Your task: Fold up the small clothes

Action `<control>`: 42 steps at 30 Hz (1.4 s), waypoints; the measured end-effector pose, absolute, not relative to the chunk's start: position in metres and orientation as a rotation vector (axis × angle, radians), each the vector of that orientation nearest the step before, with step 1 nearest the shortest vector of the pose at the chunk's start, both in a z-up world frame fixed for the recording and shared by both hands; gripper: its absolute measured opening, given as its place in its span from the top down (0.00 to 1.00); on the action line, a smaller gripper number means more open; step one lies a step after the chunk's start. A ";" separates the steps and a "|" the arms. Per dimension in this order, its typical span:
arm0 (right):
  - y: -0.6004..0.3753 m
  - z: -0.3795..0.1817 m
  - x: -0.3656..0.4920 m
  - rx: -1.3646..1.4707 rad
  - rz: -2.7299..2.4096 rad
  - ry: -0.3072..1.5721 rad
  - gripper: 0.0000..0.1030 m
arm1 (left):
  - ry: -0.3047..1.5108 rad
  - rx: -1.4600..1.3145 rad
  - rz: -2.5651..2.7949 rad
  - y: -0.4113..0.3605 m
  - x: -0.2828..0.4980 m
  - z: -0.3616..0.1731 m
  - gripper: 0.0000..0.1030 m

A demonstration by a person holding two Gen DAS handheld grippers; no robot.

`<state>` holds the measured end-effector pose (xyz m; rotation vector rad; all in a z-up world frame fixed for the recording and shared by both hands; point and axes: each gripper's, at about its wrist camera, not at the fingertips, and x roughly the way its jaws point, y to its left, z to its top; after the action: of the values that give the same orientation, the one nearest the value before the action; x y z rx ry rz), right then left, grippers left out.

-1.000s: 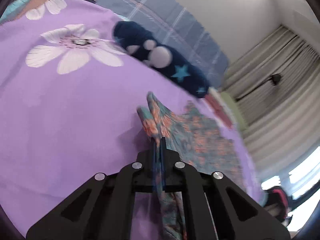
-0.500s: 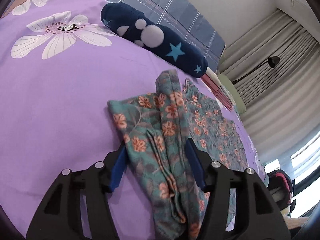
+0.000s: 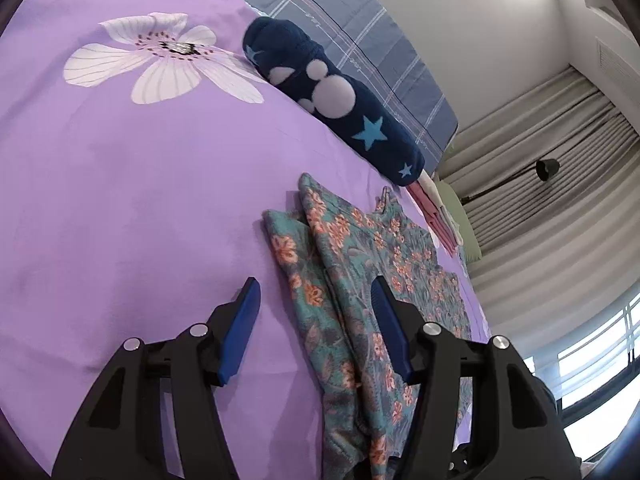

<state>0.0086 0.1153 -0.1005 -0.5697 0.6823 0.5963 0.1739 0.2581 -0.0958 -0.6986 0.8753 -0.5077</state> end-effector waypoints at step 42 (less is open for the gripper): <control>0.080 -0.057 0.035 -0.336 0.478 0.631 0.95 | 0.905 -0.491 -0.543 0.189 0.224 -0.055 0.90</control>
<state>0.0351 0.0803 -0.0567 -0.3361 0.6307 0.4781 0.2243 0.1885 -0.0554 -0.4907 0.9046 -0.5427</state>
